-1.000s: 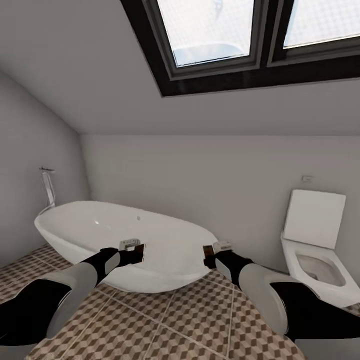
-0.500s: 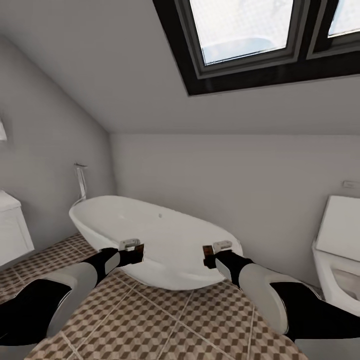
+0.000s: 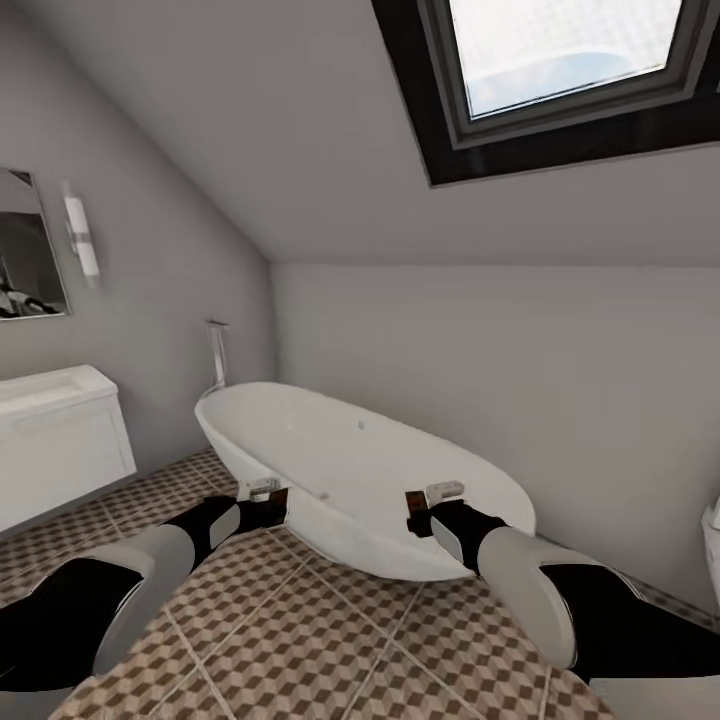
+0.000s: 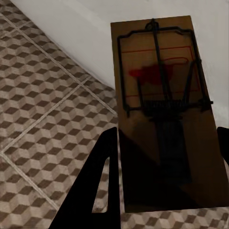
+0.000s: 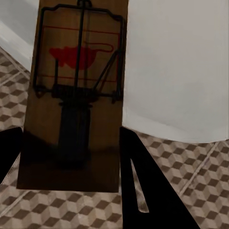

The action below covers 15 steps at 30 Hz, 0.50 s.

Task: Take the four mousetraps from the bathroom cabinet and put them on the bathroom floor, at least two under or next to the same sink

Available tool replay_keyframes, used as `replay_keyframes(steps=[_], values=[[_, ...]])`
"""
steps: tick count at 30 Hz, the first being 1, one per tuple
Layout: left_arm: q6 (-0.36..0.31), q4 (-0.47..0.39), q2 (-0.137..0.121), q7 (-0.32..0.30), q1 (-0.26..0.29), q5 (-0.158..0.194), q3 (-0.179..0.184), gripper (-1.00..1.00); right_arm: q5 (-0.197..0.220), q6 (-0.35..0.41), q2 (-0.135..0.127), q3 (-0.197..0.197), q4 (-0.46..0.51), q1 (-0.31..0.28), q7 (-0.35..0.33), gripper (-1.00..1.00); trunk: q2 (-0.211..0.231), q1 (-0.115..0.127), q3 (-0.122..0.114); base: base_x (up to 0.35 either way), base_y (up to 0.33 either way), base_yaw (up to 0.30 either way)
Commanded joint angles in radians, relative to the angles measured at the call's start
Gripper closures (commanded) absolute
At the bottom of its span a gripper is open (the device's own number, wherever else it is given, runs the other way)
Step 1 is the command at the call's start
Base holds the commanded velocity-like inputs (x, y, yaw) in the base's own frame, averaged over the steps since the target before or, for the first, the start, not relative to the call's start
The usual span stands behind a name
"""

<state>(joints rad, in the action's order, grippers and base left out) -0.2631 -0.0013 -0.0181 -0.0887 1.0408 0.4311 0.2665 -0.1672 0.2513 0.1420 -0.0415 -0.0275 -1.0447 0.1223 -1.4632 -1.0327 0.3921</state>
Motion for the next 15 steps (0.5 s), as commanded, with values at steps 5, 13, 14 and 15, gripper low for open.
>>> replay_keyframes(steps=[5,13,14,15], values=[[-0.004,0.000,0.000,-0.002,0.001,0.008,0.008,1.00,-0.006,0.002,0.000,-0.005,-0.002,-0.002,0.002,1.00,-0.001,0.000,0.005,0.000,0.000,0.299],[-0.004,0.000,0.000,-0.002,0.001,0.008,0.008,1.00,-0.006,0.002,-0.001,-0.005,-0.002,-0.002,0.003,1.00,-0.001,0.000,0.011,0.000,0.000,0.299],[-0.004,0.000,0.000,-0.002,0.001,0.008,0.008,1.00,-0.006,0.002,-0.001,-0.005,-0.002,-0.002,0.003,1.00,-0.001,0.000,0.011,0.000,0.000,0.299],[-0.004,0.000,0.000,-0.002,0.001,0.008,0.008,1.00,-0.006,0.002,-0.001,-0.005,-0.002,-0.002,0.003,1.00,-0.001,0.000,0.012,0.000,0.000,0.299]])
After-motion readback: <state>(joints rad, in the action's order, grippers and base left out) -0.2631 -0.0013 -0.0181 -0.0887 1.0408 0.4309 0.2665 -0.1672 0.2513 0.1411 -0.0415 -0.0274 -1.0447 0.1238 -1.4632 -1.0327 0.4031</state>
